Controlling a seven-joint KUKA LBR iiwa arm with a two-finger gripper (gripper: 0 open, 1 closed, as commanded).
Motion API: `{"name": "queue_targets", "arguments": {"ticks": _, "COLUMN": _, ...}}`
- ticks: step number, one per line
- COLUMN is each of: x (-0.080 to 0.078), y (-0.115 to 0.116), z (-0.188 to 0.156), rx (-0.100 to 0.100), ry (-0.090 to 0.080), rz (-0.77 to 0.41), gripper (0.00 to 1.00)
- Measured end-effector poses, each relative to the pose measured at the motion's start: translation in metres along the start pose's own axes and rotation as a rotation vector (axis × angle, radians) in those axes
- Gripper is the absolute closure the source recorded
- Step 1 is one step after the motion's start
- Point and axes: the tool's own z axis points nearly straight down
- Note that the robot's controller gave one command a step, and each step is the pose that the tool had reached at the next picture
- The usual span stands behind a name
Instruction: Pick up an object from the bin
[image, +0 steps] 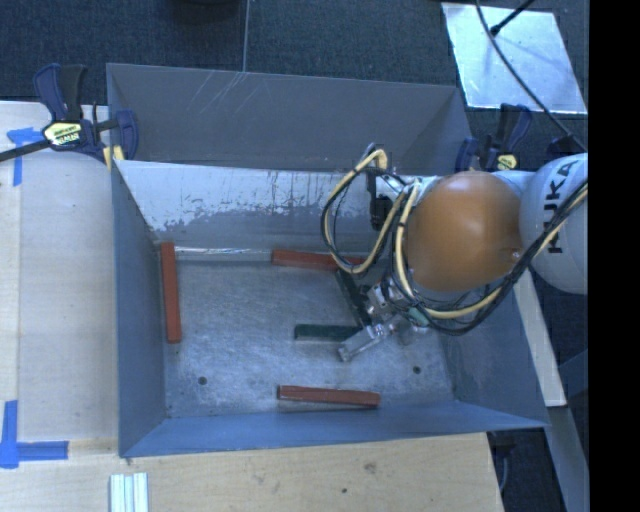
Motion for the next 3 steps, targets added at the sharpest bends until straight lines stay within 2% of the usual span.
{"name": "queue_targets", "arguments": {"ticks": 1, "x": -0.0474, "y": -0.0902, "z": -0.0169, "rx": 0.008, "ry": -0.006, "rz": -0.013, "gripper": 0.00}}
{"name": "queue_targets", "arguments": {"ticks": 2, "x": -0.0439, "y": -0.0866, "z": -0.0157, "rx": -0.002, "ry": -0.004, "rz": -0.008, "gripper": 1.00}}
{"name": "queue_targets", "arguments": {"ticks": 3, "x": -0.0434, "y": -0.0860, "z": -0.0150, "rx": -0.004, "ry": -0.003, "rz": -0.007, "gripper": 0.00}}
